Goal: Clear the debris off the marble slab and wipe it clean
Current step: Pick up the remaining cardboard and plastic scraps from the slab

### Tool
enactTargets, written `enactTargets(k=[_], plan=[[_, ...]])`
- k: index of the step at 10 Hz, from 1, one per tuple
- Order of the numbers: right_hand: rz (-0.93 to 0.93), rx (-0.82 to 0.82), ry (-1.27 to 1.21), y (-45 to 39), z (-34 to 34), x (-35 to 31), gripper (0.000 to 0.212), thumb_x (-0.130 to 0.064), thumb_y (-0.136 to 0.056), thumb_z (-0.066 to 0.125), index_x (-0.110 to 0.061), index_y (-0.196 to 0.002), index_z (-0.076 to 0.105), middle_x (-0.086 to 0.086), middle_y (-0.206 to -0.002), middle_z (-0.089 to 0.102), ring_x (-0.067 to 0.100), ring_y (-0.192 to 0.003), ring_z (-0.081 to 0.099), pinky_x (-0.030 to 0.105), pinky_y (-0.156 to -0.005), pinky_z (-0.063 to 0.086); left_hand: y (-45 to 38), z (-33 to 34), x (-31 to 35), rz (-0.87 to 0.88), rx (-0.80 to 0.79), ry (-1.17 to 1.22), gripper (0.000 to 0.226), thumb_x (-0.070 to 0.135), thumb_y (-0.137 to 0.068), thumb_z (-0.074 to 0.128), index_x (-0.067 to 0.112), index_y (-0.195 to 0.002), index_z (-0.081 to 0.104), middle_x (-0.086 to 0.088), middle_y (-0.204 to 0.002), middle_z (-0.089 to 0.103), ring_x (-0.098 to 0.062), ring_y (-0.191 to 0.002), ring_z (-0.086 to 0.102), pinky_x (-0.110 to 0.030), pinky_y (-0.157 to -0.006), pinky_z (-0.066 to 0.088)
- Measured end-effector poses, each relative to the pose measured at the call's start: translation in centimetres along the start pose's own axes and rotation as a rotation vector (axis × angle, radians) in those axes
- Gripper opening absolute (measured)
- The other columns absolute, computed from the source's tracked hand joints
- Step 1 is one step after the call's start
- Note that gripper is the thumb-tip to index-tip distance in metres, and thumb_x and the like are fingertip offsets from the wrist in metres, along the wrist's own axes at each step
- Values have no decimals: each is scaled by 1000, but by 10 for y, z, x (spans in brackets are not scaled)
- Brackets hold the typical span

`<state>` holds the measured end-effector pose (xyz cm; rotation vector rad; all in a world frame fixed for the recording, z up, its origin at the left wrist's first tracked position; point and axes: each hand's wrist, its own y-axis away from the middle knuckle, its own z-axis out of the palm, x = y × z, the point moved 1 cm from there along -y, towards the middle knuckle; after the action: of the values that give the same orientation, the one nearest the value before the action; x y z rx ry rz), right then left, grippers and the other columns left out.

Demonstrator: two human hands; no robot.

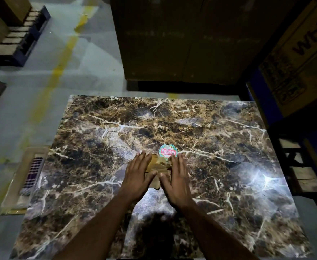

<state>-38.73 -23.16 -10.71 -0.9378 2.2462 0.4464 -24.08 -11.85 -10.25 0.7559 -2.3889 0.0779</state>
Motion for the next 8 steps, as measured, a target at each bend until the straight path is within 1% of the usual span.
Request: enactTargets(k=[1,2,3,4,5,6,7,8], plan=[[13,64,28,-4,23,-7,68,-60,-102,31,-27,-161,21,3,-171,9,21,-157,6,48,-126,14,-2,17,8,-36,149,86,53,46,-106,25,27,-156,32,5,-166,20,-11,-153,11,-42,-125,10],[86,228,-178,-7,39,-27,62,-59,-103,23,-25,-153,39,-2,-159,36,18,-150,27,48,-121,28,-5,37,21,-108,306,261,48,32,-106,29,11,-145,48,-3,-157,41,-13,-147,32,-49,-120,26],[102,323,-326,-14,43,-33,53,-57,-103,28,-29,-144,47,-12,-148,46,10,-141,39,43,-118,34,-10,48,25,-171,434,369,51,36,-101,32,7,-135,57,-2,-147,51,-20,-137,46,-48,-115,32],[120,286,-442,-18,42,-33,44,-45,-100,40,-37,-142,48,-15,-148,51,6,-138,45,41,-114,40,-14,47,35,-224,434,520,49,42,-99,30,21,-137,54,9,-143,47,-13,-135,43,-41,-115,31],[231,219,-598,-17,37,-39,46,-48,-95,43,-48,-140,50,-17,-146,54,4,-134,51,39,-111,45,-13,53,39,-311,382,777,43,48,-96,38,41,-136,53,15,-146,50,-11,-137,46,-43,-116,36],[236,181,-684,-19,34,-46,42,-44,-97,45,-44,-137,53,-19,-147,53,0,-135,49,33,-112,43,-18,58,36,-388,294,1057,48,42,-94,50,33,-141,55,7,-148,53,-18,-138,48,-50,-116,37],[305,121,-848,-25,29,-56,37,-33,-96,50,-42,-131,58,-16,-144,56,3,-133,53,34,-110,45,-18,42,49,-420,254,1165,43,27,-97,49,28,-139,56,4,-147,53,-18,-136,50,-40,-113,40],[371,70,-1053,-32,23,-66,32,-10,-103,50,-28,-127,61,-3,-141,60,10,-129,58,28,-102,48,-18,37,51,-393,229,1132,40,34,-104,42,37,-143,51,16,-140,54,-2,-125,52,-28,-103,41]])
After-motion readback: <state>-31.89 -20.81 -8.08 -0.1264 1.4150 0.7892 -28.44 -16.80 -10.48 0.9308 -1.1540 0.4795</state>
